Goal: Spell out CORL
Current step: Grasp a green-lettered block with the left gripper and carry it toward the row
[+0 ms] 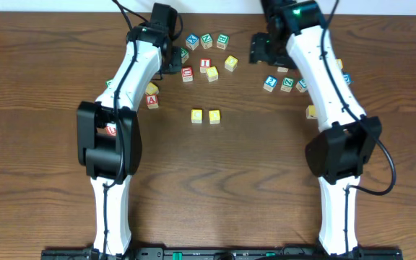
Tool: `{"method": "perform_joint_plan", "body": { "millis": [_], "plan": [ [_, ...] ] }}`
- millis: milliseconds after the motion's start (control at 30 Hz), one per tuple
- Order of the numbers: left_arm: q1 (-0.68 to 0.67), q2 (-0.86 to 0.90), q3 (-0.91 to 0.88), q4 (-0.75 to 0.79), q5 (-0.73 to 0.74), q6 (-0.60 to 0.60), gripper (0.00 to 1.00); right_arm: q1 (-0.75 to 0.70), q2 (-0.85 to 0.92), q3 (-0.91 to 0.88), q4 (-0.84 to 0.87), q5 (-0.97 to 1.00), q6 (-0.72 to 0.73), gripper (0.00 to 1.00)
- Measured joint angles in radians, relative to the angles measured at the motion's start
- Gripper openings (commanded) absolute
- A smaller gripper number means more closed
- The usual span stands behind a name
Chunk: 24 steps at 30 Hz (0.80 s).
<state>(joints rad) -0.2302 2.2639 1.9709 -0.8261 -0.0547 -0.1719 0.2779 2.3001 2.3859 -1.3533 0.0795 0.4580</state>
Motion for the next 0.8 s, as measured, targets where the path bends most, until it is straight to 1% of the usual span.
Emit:
{"method": "perform_joint_plan", "body": {
  "millis": [267,400,633,800],
  "plan": [
    [-0.126,-0.061,0.0,-0.166,0.013,-0.131,0.31,-0.127,0.0,0.023,0.0,0.0,0.0,0.77],
    [-0.2,-0.061,0.0,-0.209,0.021,-0.171,0.31,-0.175,0.0,0.039,0.0,-0.021,-0.007,0.76],
    [-0.332,-0.061,-0.024,-0.213,0.024,-0.23,0.31,-0.229,0.0,0.04,-0.012,-0.054,-0.016,0.77],
    [-0.414,-0.061,-0.063,-0.183,0.023,-0.29,0.31,-0.228,0.0,0.04,-0.015,-0.064,-0.023,0.77]
  ]
}}
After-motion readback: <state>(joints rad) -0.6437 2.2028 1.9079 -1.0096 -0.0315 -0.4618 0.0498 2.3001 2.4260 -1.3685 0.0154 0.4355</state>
